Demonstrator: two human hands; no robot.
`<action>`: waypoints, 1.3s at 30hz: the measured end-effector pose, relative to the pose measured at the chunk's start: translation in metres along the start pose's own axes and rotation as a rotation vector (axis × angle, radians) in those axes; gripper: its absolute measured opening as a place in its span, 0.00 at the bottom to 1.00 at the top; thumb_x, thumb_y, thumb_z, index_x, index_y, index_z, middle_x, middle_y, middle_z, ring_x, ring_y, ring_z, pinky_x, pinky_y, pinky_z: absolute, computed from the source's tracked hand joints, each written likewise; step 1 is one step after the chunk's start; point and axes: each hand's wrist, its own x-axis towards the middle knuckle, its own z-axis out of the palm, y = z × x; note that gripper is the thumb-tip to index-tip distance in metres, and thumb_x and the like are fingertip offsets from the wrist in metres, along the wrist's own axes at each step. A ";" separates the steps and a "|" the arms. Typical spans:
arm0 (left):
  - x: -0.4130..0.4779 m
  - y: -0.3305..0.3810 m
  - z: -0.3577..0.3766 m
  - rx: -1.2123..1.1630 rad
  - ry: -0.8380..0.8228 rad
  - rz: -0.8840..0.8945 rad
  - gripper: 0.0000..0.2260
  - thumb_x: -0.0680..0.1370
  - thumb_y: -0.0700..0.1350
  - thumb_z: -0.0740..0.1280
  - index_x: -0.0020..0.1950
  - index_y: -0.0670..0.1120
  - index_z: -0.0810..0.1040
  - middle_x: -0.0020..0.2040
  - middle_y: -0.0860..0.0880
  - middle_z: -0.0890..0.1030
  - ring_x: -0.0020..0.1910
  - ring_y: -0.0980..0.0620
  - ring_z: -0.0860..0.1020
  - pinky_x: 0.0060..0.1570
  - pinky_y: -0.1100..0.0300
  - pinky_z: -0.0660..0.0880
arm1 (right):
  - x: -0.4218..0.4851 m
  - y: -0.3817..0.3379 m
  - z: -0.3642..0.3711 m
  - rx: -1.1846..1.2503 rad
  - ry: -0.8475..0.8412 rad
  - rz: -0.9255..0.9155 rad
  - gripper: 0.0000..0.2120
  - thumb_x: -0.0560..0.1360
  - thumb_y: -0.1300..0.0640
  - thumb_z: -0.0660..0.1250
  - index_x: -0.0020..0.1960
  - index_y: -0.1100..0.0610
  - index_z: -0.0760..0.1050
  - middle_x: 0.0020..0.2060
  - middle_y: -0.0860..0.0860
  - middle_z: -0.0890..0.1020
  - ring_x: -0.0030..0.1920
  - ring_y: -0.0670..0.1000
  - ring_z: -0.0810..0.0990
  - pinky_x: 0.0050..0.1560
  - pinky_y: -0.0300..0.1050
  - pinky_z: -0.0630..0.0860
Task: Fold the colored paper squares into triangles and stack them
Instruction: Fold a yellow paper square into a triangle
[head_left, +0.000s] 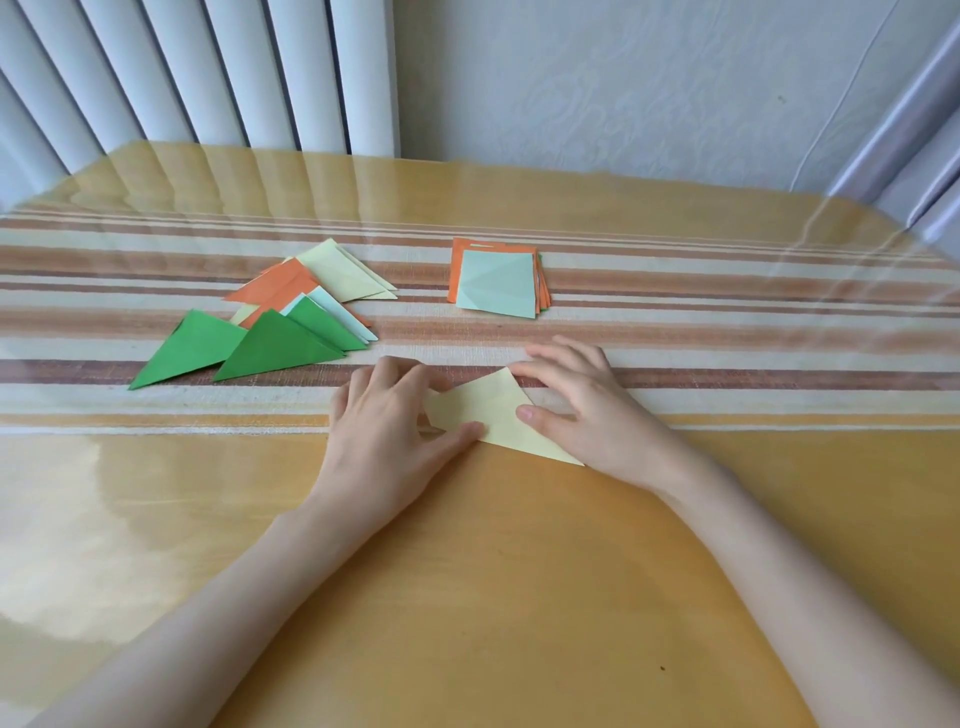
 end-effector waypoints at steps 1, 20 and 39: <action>0.001 -0.001 -0.002 -0.035 -0.004 0.008 0.16 0.72 0.57 0.71 0.56 0.52 0.77 0.56 0.52 0.72 0.58 0.49 0.66 0.58 0.58 0.57 | 0.001 0.000 -0.001 0.013 -0.019 -0.016 0.24 0.79 0.53 0.63 0.74 0.49 0.63 0.74 0.43 0.60 0.74 0.41 0.47 0.73 0.41 0.47; -0.028 0.004 -0.010 0.414 0.044 0.370 0.18 0.71 0.46 0.57 0.50 0.45 0.84 0.44 0.48 0.80 0.46 0.42 0.76 0.58 0.47 0.65 | -0.011 -0.005 0.018 -0.456 0.216 -0.446 0.25 0.69 0.72 0.59 0.61 0.57 0.79 0.50 0.54 0.78 0.54 0.56 0.71 0.59 0.48 0.66; -0.022 -0.002 -0.007 0.223 0.029 0.305 0.16 0.73 0.53 0.57 0.48 0.49 0.82 0.42 0.53 0.77 0.42 0.46 0.75 0.44 0.55 0.71 | -0.007 -0.003 0.009 -0.309 0.267 -0.313 0.19 0.76 0.53 0.59 0.62 0.57 0.78 0.56 0.52 0.78 0.59 0.53 0.70 0.66 0.52 0.63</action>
